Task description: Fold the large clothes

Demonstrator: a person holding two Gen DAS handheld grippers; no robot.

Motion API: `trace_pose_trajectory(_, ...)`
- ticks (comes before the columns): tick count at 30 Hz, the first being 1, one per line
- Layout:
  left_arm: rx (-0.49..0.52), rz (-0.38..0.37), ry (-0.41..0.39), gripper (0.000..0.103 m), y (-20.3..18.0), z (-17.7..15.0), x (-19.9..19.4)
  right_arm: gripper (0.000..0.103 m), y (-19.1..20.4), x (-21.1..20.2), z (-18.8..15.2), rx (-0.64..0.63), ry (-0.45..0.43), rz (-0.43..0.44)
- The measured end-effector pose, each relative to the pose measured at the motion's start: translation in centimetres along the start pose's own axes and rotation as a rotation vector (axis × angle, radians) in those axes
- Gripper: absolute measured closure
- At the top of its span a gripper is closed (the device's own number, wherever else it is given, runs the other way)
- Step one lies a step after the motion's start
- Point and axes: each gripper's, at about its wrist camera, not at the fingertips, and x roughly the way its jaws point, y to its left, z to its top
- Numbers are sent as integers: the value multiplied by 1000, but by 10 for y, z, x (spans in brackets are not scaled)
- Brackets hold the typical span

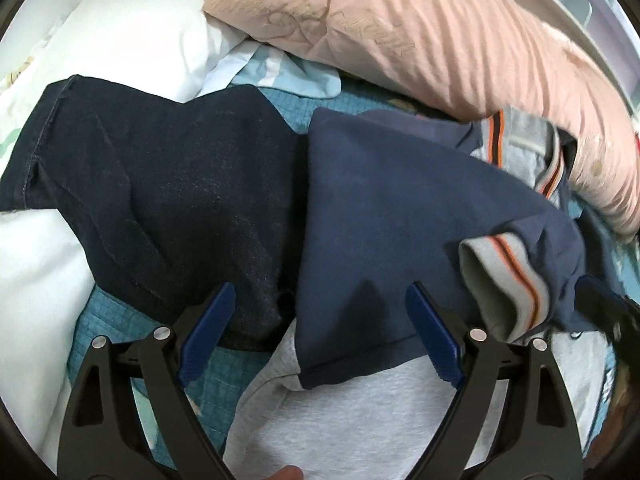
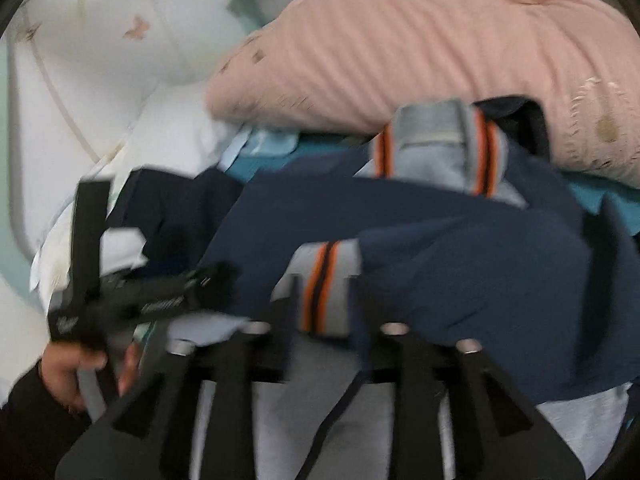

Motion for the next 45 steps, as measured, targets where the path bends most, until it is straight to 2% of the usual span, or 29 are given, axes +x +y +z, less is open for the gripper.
trace_pose_trajectory(5,22,58,81,15,1,-6,13,58,17,21,-7,-13,12,-28)
trace_pose_trajectory(8,15,49,80,16,2,-9,16,55,27,39,-9,-42,53,-103)
trace_pose_trajectory(11,9,43,78,15,2,-9,16,57,30,52,-11,-61,75,-175)
trace_pose_trajectory(12,8,42,76,15,2,-9,16,63,26,54,-11,-38,71,-173)
trace_pose_trajectory(13,7,40,75,15,2,-9,15,81,23,55,-10,-19,74,-180)
trace_pose_trajectory(14,5,37,74,15,2,-9,16,100,21,56,-9,-1,79,-165)
trace_pose_trajectory(17,4,25,71,15,2,-10,13,101,18,57,-5,35,80,-140)
trace_pose_trajectory(19,1,15,68,15,3,-11,12,101,22,46,3,72,30,-82)
trace_pose_trajectory(23,-6,-3,58,15,3,-12,9,101,35,27,18,97,-41,-39)
trace_pose_trajectory(28,-30,-36,49,15,6,-14,4,101,30,11,38,233,-117,117)
trace_pose_trajectory(31,-41,-49,39,15,7,-14,3,101,36,2,52,270,-179,188)
trace_pose_trajectory(32,-54,-30,52,15,7,-14,3,101,39,2,55,270,-191,205)
trace_pose_trajectory(34,-52,-33,52,15,7,-14,4,101,50,8,63,259,-194,231)
trace_pose_trajectory(35,-52,-34,54,15,7,-14,4,101,55,16,65,259,-181,207)
trace_pose_trajectory(37,-51,-38,53,15,7,-14,3,101,53,34,63,294,-125,229)
trace_pose_trajectory(40,-46,-35,54,15,7,-15,1,96,41,63,51,341,-38,249)
trace_pose_trajectory(42,-50,-36,46,15,7,-16,-4,77,33,64,44,351,-31,218)
trace_pose_trajectory(43,-56,-40,39,15,8,-16,-7,57,29,61,42,354,-43,216)
trace_pose_trajectory(44,-63,-42,28,15,8,-15,-12,47,23,51,42,355,-65,231)
trace_pose_trajectory(45,-70,-46,12,15,8,-14,-18,47,20,44,42,340,-84,227)
